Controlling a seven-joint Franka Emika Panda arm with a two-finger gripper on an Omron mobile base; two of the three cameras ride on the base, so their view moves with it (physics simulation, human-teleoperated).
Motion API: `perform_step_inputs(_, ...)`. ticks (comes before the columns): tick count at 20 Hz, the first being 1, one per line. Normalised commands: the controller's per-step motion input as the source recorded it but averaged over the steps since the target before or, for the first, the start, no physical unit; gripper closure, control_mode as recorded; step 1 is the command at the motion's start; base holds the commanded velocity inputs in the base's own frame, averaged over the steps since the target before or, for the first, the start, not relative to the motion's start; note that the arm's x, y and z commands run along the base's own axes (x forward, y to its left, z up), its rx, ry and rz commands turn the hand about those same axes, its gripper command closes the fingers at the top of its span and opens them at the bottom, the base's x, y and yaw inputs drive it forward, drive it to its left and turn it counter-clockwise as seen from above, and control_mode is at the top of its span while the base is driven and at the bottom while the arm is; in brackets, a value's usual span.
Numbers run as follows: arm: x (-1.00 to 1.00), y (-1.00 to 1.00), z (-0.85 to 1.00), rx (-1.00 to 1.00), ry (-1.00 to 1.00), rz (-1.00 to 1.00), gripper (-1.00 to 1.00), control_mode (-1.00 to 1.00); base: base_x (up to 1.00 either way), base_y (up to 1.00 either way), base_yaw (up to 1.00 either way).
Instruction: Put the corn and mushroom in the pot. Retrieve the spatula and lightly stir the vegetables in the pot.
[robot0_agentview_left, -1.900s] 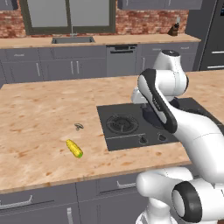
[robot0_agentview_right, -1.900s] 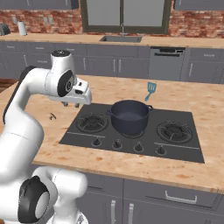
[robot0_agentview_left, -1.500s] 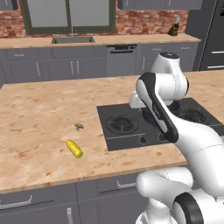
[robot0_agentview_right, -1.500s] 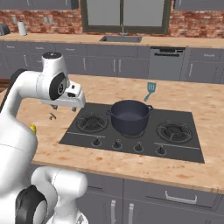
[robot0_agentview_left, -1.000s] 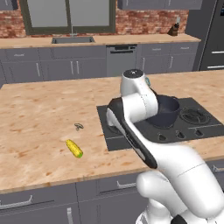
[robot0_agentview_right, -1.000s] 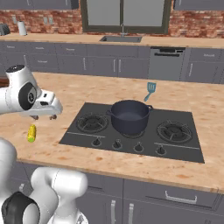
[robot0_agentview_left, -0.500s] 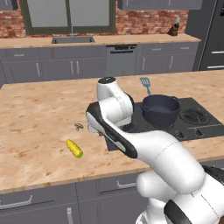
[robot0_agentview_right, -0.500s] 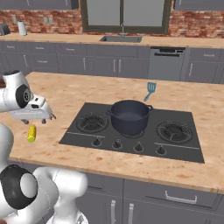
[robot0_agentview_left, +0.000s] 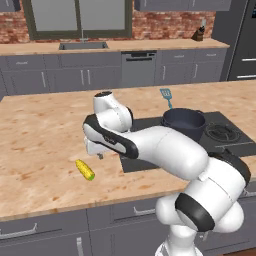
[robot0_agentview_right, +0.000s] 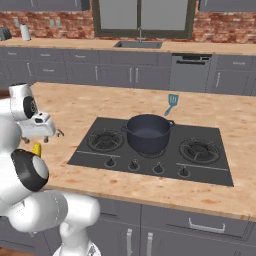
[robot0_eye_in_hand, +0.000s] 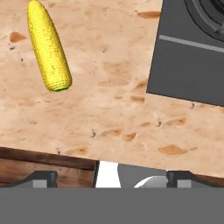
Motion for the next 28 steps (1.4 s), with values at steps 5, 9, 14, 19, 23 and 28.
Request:
perform_step_inputs(5, 0.13, 0.24, -0.43, 0.00, 0.04, 0.03, -1.00, -1.00, 0.00, 0.00, 0.00)
perform_step_inputs(9, 0.22, 0.30, -0.31, 0.00, 0.11, 0.00, -1.00, -1.00, 0.00, 0.00, 0.00)
perform_step_inputs(14, 0.03, 0.35, -0.26, 0.00, 0.04, 0.05, -1.00, -1.00, 0.00, 0.00, 0.00)
perform_step_inputs(19, 0.07, 0.30, -0.24, 0.00, 0.00, 0.06, -1.00, -1.00, 0.00, 0.00, 0.00)
perform_step_inputs(23, 0.25, 0.11, -0.27, -0.02, 0.00, 0.06, -1.00, -1.00, 0.00, 0.00, 0.00)
perform_step_inputs(28, 0.31, 0.16, -0.36, 0.00, 0.00, 0.03, -1.00, -1.00, 0.00, 0.00, 0.00)
